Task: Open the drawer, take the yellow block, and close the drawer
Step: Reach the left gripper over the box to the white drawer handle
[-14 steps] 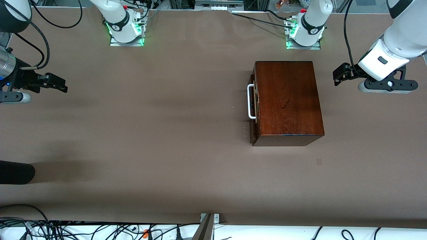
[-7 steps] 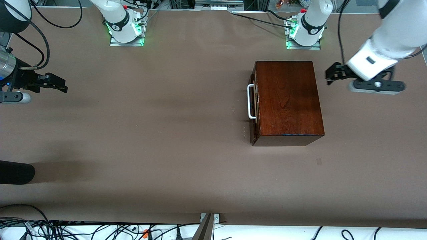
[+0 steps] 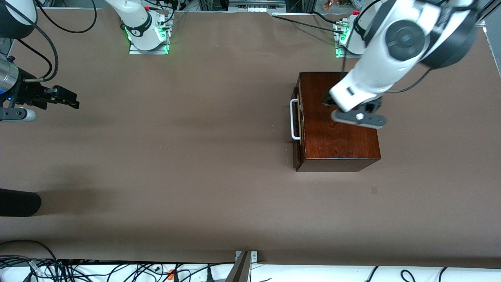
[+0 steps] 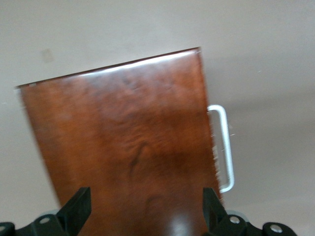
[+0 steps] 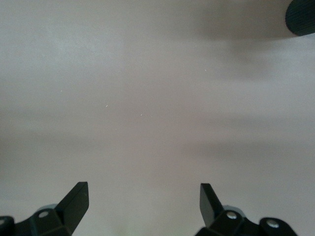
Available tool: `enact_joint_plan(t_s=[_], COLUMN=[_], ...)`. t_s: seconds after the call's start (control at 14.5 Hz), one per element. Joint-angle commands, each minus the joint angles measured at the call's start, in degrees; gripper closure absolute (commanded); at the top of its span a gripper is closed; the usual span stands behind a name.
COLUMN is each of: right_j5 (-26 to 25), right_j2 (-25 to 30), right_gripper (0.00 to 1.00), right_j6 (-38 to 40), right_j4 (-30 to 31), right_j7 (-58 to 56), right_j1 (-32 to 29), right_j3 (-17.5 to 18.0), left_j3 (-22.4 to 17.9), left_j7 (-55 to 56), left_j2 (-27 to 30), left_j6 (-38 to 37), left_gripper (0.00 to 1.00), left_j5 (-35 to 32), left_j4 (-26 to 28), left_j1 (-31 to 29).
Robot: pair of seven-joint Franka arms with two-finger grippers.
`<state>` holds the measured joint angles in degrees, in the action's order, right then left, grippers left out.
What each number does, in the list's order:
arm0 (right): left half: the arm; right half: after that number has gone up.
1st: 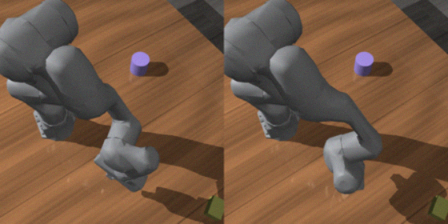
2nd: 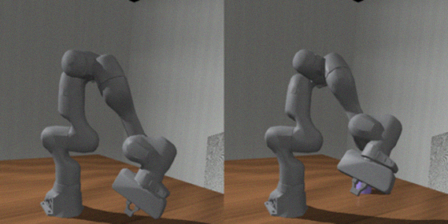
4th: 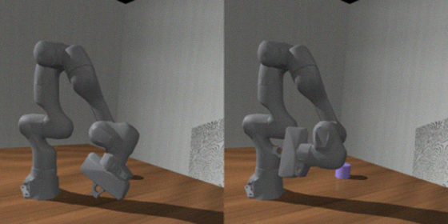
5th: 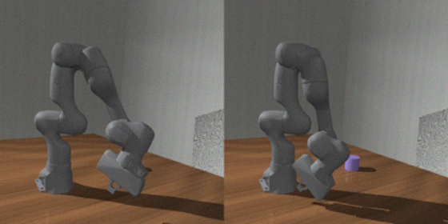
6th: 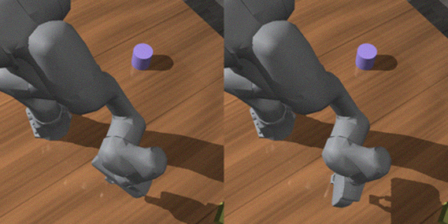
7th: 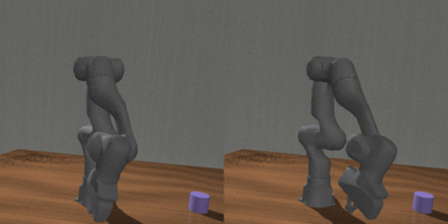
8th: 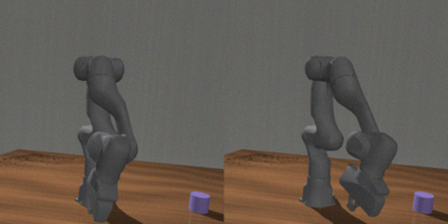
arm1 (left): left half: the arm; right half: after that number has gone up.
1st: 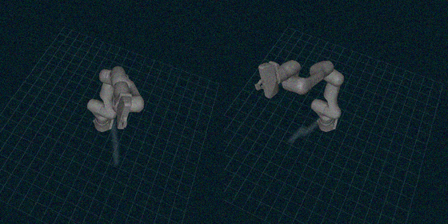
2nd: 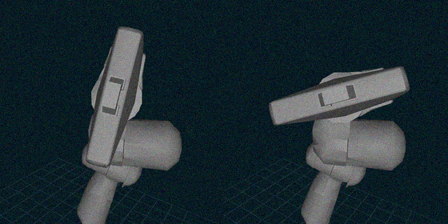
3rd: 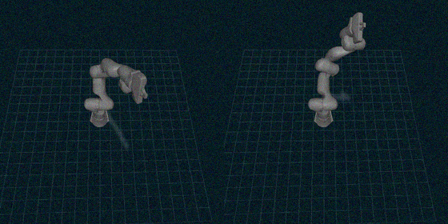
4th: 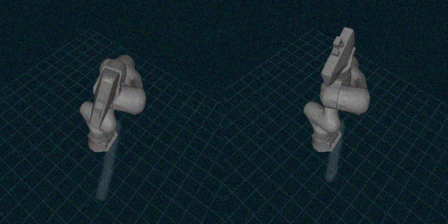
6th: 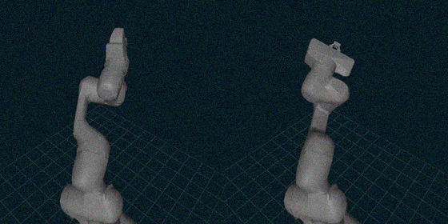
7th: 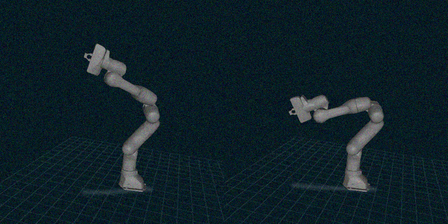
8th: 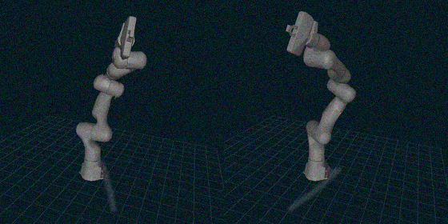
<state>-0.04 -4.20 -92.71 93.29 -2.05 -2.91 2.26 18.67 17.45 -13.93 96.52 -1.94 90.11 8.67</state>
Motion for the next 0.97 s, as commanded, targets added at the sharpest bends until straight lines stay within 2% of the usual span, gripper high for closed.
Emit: enact_joint_plan(t_s=[0.0,0.21,0.41,0.62,0.9], right_j5=[0.74,0.74,0.74,0.74,0.74], right_j2=[0.34,0.34,0.34,0.34,0.34], right_gripper=[0.0,0.0,0.0,0.0,0.0], right_j6=[0.42,0.42,0.42,0.42,0.42], right_j4=[0.22,0.22,0.22,0.22,0.22], right_j7=[-0.94,-0.94,-0.94,-0.94,-1.03], right_j1=[-0.69,-0.69,-0.78,-0.78,-0.78], right_j3=[0.38,0.38,0.38,0.38,0.38], left_j3=[0.05,-0.04,-0.3,-0.04,-0.13], left_j7=[2.32,2.76,6.7,13.56,15.24], left_j2=[-8.02,-10.49,-12.79,-13.05,-12.79], left_j6=[-1.16,4.54,4.82,4.82,7.36], left_gripper=[0.0,0.0,0.0,0.0,0.0], left_j5=[0.19,-0.34,-0.52,-7.0,-9.04], left_j4=[-7.83,-6.88,-5.22,-3.02,0.93], left_j1=[4.85,7.59,10.48,14.44,15.5])
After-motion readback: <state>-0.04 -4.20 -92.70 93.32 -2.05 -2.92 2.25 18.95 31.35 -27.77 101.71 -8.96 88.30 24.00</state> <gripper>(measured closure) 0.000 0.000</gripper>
